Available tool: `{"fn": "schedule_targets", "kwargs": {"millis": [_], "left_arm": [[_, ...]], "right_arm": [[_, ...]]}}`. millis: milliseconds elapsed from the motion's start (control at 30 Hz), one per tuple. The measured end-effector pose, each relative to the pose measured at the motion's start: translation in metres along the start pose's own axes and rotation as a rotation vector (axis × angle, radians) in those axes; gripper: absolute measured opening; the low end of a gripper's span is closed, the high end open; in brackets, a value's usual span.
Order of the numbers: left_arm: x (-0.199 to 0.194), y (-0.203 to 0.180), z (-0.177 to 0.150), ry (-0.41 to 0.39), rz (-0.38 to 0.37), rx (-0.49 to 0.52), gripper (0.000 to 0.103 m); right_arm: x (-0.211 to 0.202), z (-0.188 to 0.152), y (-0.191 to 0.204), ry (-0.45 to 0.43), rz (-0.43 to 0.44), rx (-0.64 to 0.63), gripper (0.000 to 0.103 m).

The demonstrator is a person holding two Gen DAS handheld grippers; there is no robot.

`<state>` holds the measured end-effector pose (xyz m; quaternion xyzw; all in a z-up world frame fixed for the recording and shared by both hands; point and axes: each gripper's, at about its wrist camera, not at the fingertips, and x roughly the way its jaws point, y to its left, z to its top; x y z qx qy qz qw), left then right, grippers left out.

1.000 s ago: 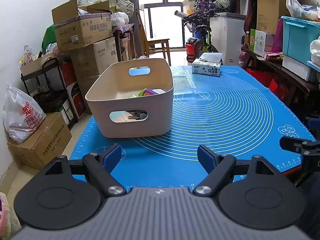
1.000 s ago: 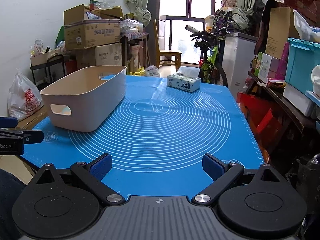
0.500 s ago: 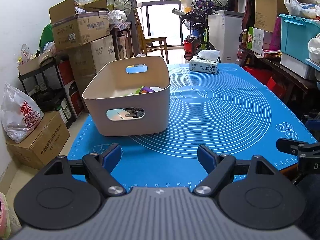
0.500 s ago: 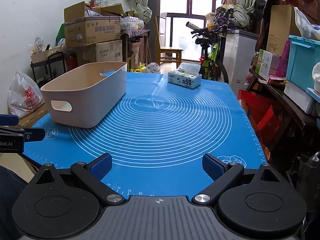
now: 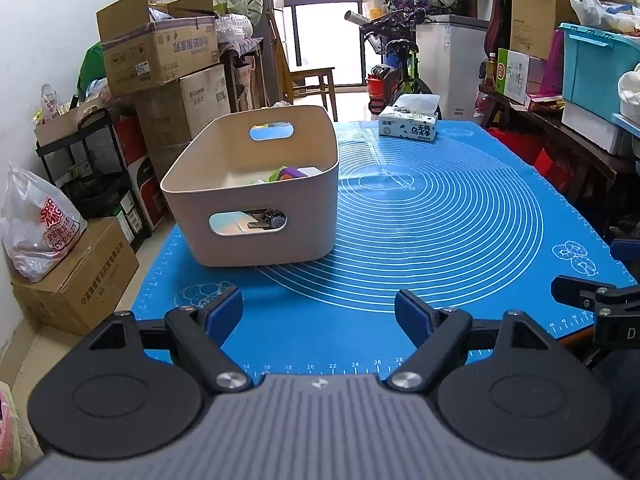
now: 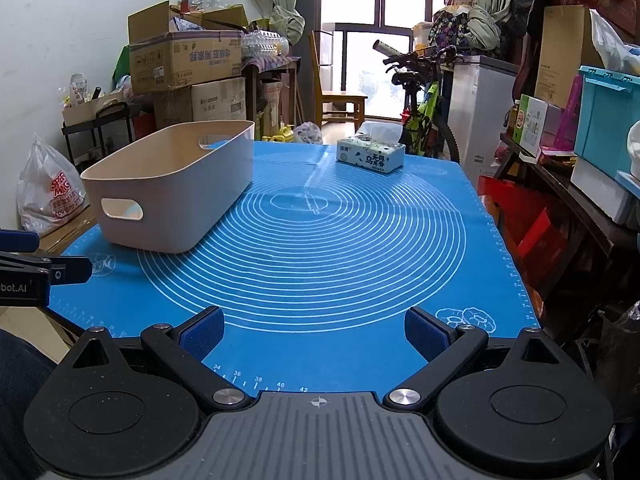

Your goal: Organize rigid objects

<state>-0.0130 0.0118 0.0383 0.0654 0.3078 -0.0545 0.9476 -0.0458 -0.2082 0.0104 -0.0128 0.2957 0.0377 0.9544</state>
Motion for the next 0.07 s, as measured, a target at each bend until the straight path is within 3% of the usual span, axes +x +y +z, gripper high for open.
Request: {"fn": "schedule_targets", "kwargs": {"millis": [67], "left_arm": [[0.0004,0.0001,0.0002,0.002,0.003,-0.004,0.084]], "right_arm": [[0.0012,-0.0006,0.0001,0.002,0.001,0.001,0.097]]}}
